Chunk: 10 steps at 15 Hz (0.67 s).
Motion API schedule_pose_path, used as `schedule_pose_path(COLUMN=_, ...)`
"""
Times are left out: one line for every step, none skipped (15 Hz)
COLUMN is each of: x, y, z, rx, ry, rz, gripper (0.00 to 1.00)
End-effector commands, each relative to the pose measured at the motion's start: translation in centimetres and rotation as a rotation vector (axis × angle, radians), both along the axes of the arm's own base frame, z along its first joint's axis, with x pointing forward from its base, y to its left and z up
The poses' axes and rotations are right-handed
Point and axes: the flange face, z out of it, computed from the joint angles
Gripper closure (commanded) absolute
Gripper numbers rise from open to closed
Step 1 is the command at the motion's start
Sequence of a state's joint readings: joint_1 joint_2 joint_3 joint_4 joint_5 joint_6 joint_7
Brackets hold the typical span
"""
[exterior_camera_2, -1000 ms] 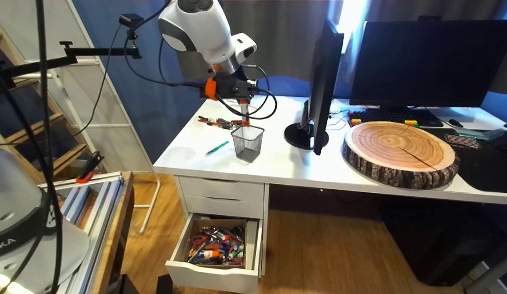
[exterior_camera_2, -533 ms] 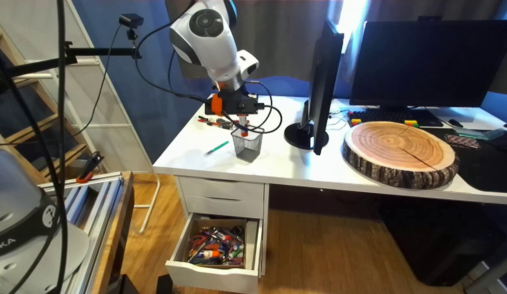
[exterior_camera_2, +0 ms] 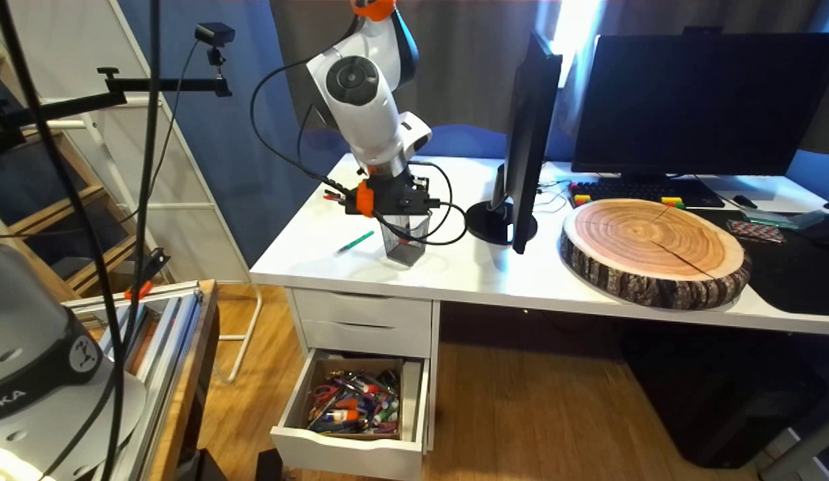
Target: Pick up the glue stick, then place it in the bin
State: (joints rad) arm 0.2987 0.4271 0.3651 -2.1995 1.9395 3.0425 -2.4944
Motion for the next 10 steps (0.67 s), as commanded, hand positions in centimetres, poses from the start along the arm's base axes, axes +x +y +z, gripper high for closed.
schedule_pose_path(x=0.5, y=0.8, z=-1.4, rx=0.038, ry=-0.015, rz=0.002, gripper=0.91)
schedule_pose_path(x=0.5, y=0.7, z=-1.9, rx=0.039, ry=-0.012, rz=0.004, gripper=0.90)
schedule_pose_path(x=0.3, y=0.8, z=-2.3, rx=0.040, ry=-0.012, rz=0.007, gripper=0.56)
schedule_pose_path(x=0.2, y=0.7, z=-2.5, rx=0.036, ry=-0.012, rz=0.009, gripper=0.42)
schedule_pose_path(x=0.1, y=0.8, z=-2.4, rx=0.039, ry=-0.018, rz=0.010, gripper=0.37)
schedule_pose_path(x=-0.1, y=0.6, z=-2.1, rx=0.033, ry=-0.025, rz=0.008, gripper=0.31)
schedule_pose_path(x=-0.1, y=0.6, z=-1.7, rx=0.036, ry=-0.035, rz=0.007, gripper=0.23)
schedule_pose_path(x=-0.2, y=0.6, z=-1.0, rx=0.033, ry=-0.048, rz=0.007, gripper=0.16)
schedule_pose_path(x=-0.4, y=0.7, z=-0.1, rx=0.030, ry=-0.067, rz=0.011, gripper=0.08)
schedule_pose_path(x=-0.4, y=0.7, z=0.6, rx=0.027, ry=-0.083, rz=0.011, gripper=0.02)
